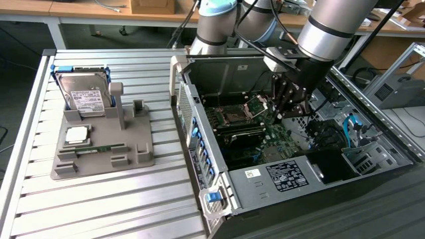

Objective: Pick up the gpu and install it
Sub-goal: 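Press down on the gpu until it lock into place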

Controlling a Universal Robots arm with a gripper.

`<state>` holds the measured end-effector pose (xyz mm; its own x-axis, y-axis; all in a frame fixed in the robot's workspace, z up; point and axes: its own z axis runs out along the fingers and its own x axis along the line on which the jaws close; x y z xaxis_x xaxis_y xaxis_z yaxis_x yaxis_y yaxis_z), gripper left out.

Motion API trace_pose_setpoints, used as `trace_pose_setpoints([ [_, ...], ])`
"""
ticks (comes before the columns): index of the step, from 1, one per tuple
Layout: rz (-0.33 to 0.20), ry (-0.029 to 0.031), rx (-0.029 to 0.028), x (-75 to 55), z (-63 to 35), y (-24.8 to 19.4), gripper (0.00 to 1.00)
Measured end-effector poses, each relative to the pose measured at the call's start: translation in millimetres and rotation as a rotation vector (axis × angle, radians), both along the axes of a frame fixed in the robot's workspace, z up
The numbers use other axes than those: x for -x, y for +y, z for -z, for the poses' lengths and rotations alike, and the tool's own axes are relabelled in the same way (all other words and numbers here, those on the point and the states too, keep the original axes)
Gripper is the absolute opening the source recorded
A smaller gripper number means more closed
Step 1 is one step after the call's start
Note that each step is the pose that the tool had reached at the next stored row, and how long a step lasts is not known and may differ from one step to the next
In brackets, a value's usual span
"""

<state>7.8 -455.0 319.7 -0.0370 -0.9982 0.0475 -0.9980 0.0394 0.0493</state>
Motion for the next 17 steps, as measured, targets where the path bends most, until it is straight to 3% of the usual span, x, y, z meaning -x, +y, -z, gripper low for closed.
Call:
trace_pose_setpoints([
  [11, 0.000, -0.0019, -0.0001, 48.0, 8.2, 0.4, 0.11],
  [14, 0.000, -0.0018, 0.0000, 62.5, 14.6, 6.5, 0.11],
  [17, 0.000, -0.0018, -0.0002, 72.1, 18.3, 8.1, 0.11],
])
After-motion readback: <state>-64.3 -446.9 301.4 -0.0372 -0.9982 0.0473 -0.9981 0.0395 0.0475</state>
